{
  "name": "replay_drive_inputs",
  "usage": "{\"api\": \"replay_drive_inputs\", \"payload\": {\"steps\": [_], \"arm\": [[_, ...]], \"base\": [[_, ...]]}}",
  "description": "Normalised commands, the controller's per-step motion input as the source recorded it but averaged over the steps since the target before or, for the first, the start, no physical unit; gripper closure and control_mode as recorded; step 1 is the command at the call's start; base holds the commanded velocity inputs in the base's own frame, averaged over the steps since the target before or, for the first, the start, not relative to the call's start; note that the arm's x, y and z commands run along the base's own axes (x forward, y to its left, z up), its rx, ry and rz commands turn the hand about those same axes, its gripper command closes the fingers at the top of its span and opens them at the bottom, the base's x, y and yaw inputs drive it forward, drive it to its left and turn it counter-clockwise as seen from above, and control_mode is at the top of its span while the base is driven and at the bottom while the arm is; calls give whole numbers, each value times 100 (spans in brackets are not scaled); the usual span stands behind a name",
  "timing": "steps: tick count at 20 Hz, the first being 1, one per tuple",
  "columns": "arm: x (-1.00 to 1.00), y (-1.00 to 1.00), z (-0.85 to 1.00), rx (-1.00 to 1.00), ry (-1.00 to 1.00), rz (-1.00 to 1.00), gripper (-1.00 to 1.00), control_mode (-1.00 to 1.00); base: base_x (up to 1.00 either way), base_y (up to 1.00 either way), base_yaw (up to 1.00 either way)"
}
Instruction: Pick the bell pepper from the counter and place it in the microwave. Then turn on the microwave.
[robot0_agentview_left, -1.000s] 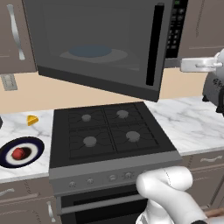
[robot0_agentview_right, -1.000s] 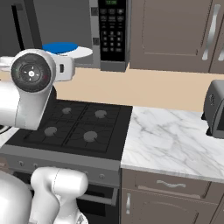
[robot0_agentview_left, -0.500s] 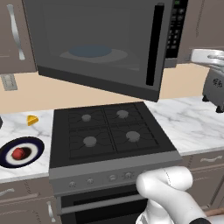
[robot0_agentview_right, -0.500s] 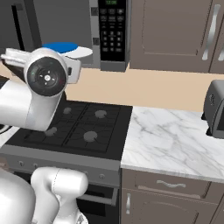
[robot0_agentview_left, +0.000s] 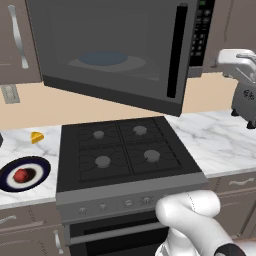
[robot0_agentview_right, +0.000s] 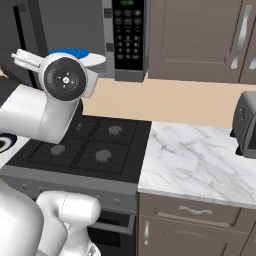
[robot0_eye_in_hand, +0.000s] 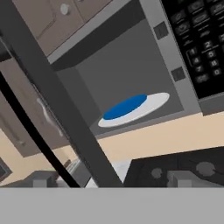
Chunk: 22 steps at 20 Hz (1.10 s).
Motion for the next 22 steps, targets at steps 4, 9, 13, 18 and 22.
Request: {"api": "replay_drive_inputs", "payload": {"steps": [4,9,13,18,22], "arm": [[8,-3,0,6,11,0,-100,-100],[8,-1,0,5,10,0,-100,-100],[8,-9,0,7,13,0,-100,-100],[23,-6,0,2,13,0,-100,-100],[24,8,-4,1,4,0,-100,-100]], "base": [[0,0,0],[0,0,0],[0,0,0],[0,0,0],[0,0,0]]}}
